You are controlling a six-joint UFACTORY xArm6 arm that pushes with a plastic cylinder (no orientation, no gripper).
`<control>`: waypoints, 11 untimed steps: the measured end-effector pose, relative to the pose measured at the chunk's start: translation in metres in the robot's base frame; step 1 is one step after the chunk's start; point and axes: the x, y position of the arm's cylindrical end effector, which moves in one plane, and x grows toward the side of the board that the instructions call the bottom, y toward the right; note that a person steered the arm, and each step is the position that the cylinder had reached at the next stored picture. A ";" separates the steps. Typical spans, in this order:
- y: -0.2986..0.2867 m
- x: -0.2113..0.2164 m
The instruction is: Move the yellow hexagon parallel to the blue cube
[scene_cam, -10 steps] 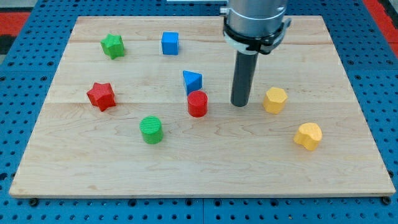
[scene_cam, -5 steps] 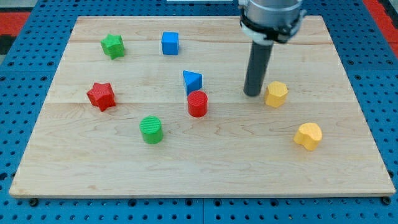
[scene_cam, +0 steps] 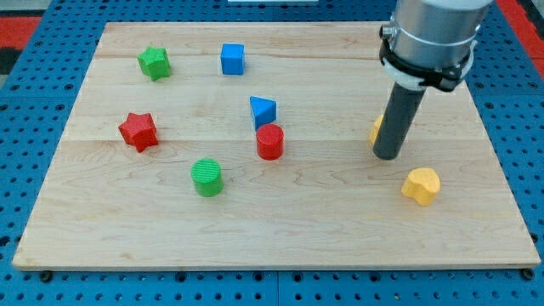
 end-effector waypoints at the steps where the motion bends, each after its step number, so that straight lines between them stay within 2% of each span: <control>1: 0.018 -0.023; 2: 0.039 -0.039; 3: 0.029 -0.082; 4: -0.007 -0.125; 6: -0.012 -0.099; 7: -0.023 -0.126; 8: -0.027 -0.130; 9: -0.059 -0.109; 10: -0.093 -0.119; 11: -0.094 -0.133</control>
